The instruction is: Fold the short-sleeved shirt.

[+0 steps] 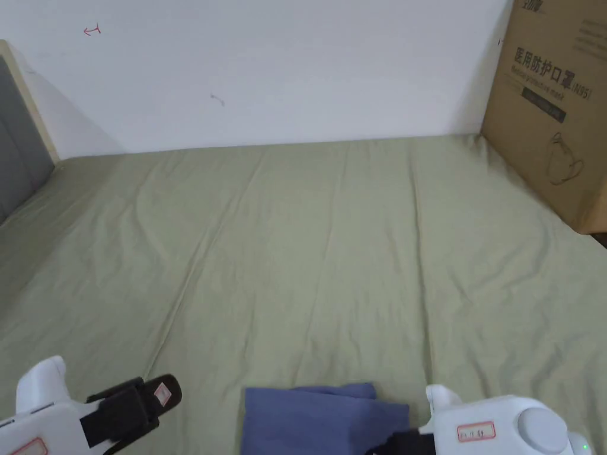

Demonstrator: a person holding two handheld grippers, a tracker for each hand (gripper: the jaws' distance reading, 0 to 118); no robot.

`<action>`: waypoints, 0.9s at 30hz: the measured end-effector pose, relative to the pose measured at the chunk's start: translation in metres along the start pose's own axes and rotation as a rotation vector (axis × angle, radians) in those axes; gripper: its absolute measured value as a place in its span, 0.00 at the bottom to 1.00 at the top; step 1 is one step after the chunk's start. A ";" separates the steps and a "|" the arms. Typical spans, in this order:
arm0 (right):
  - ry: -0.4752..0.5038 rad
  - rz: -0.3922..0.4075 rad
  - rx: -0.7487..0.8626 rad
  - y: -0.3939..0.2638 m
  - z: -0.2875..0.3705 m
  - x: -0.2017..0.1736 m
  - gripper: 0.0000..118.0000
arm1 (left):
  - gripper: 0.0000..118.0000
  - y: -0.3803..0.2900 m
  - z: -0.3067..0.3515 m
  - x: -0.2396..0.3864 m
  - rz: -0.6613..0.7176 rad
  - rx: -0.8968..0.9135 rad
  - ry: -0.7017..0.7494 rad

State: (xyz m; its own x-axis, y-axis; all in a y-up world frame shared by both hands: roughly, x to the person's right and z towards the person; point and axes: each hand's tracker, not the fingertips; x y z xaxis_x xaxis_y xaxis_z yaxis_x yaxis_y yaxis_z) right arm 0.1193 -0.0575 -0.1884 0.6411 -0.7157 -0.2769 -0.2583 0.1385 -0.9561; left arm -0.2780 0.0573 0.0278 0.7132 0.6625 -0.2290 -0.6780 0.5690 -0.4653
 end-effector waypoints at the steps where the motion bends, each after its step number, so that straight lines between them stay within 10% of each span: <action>1: -0.021 0.008 -0.025 -0.002 -0.004 0.006 0.00 | 0.01 -0.001 -0.004 -0.006 0.021 -0.022 -0.012; 6: 0.011 -0.037 -0.005 0.003 0.001 0.027 0.00 | 0.06 -0.015 -0.044 -0.038 0.133 -0.168 -0.120; 10: -0.018 -0.008 -0.010 0.005 0.004 0.030 0.00 | 0.98 -0.026 -0.084 -0.065 0.233 -0.293 -0.225; 21: 0.050 -0.100 0.019 -0.001 0.004 0.045 0.00 | 1.00 -0.073 -0.214 -0.088 0.430 -0.563 -0.600; 27: 0.058 -0.118 0.027 -0.003 0.004 0.046 0.00 | 0.91 -0.070 -0.214 -0.094 0.399 -0.568 -0.548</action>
State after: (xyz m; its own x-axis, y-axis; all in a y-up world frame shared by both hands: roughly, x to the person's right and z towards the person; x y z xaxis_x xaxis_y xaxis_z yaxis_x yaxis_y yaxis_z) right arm 0.1523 -0.0880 -0.1989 0.6228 -0.7665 -0.1568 -0.1630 0.0689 -0.9842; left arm -0.2594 -0.1492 -0.1008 0.1577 0.9833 -0.0904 -0.5633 0.0144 -0.8262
